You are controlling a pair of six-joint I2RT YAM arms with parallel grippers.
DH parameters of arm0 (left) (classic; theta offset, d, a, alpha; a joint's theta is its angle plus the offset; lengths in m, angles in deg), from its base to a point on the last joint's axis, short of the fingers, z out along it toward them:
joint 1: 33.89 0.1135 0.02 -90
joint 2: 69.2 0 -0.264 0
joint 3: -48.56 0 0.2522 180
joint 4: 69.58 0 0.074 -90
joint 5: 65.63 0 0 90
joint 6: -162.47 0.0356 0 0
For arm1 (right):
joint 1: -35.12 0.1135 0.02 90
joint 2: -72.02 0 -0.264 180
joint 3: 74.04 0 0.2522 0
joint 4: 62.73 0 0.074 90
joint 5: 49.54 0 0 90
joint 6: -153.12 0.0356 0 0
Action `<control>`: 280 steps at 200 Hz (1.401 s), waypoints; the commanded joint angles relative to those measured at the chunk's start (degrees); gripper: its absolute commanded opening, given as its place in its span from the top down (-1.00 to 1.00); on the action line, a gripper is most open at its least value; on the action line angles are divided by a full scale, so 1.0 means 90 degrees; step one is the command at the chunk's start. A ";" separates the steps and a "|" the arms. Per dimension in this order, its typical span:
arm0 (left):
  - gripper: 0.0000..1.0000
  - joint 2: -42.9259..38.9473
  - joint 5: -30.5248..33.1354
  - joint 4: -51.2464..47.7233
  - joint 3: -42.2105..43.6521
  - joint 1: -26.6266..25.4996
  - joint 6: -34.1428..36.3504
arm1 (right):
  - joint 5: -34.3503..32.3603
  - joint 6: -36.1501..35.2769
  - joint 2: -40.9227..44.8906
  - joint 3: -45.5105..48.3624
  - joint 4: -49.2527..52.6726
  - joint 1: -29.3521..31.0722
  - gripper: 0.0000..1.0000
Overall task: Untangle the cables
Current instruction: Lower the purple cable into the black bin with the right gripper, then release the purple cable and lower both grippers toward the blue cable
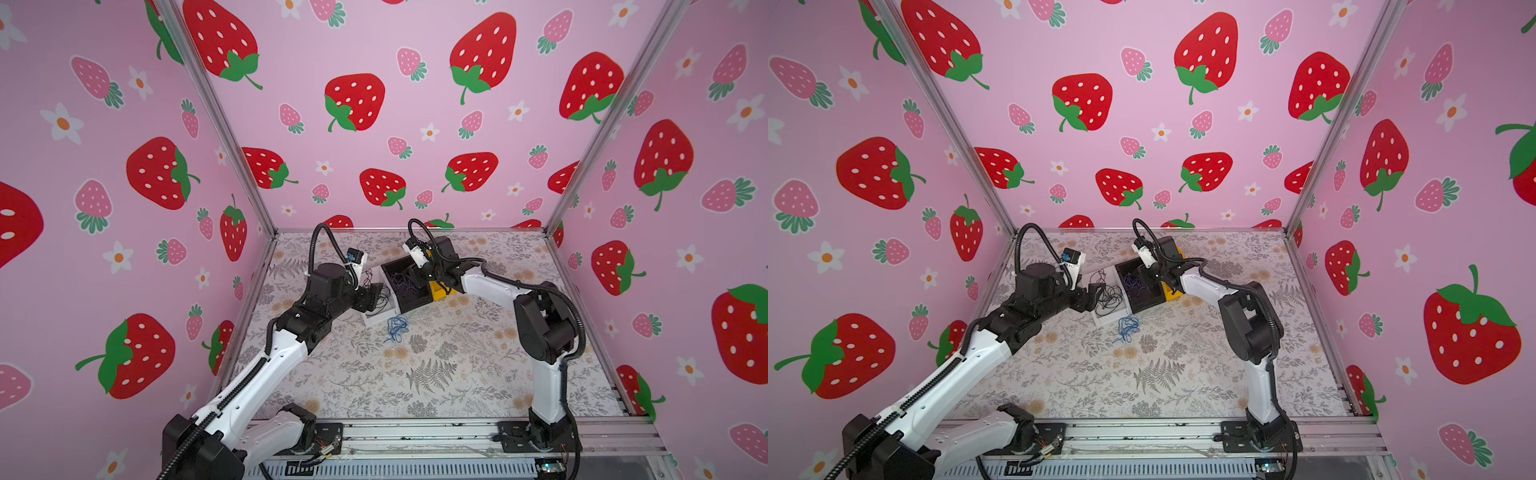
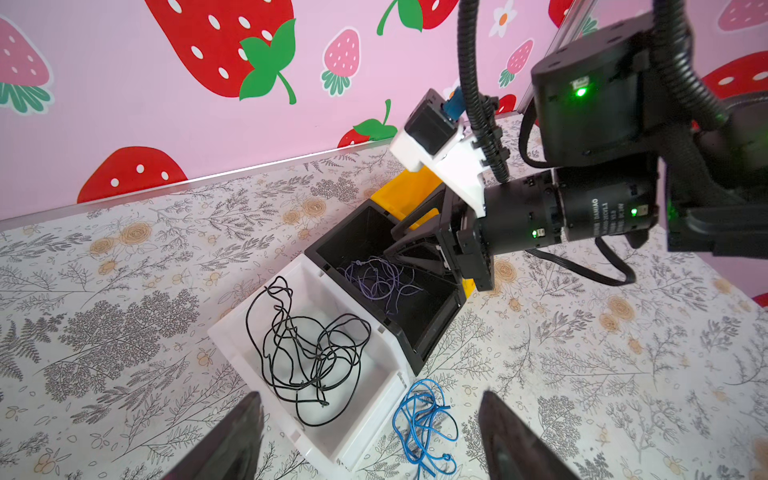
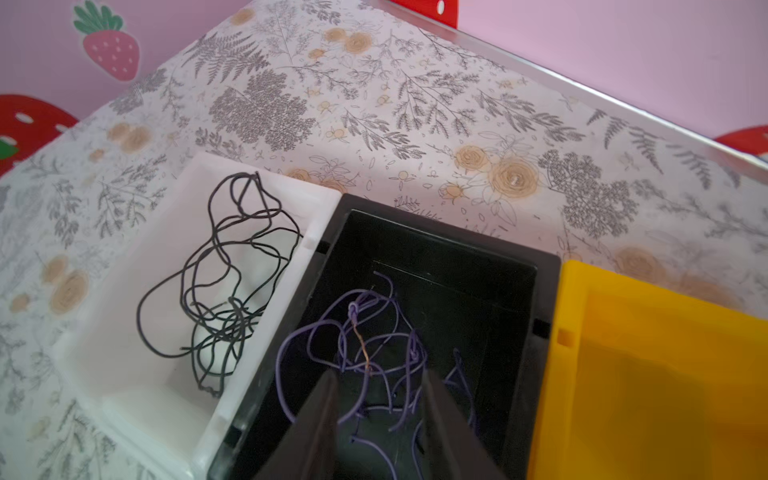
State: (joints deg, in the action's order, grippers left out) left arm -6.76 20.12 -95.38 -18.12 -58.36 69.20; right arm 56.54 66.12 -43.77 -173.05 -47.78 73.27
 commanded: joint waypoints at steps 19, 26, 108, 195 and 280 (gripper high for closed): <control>-0.64 -0.0100 0.0166 0.0082 0.0031 0.0014 0.0031 | -0.0376 -0.0402 0.1014 0.0167 0.0163 0.0053 0.03; -0.64 -0.0109 0.0179 0.0077 0.0031 0.0014 0.0038 | -0.0339 -0.0484 0.1174 0.0217 0.0244 0.0057 0.03; -0.58 -0.0595 -0.0001 -0.0464 0.0695 0.0014 0.0011 | 0.0961 -0.1056 0.2715 0.2857 0.1199 0.0512 0.05; -0.38 0.0439 -0.0465 -0.0312 0.1653 -0.0578 0.0065 | 0.1394 -0.1350 0.0991 0.2215 0.0958 0.0568 0.08; -0.26 0.2361 -0.0202 -0.1147 0.0472 -0.1053 0.0694 | 0.1417 -0.1398 0.1143 0.2183 0.1086 0.0503 0.09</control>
State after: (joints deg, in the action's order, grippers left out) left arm 11.84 16.71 -102.26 -9.90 -67.12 73.22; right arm 67.95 55.52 -35.16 -152.75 -39.50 78.16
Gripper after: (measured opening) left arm 0.629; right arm 0.459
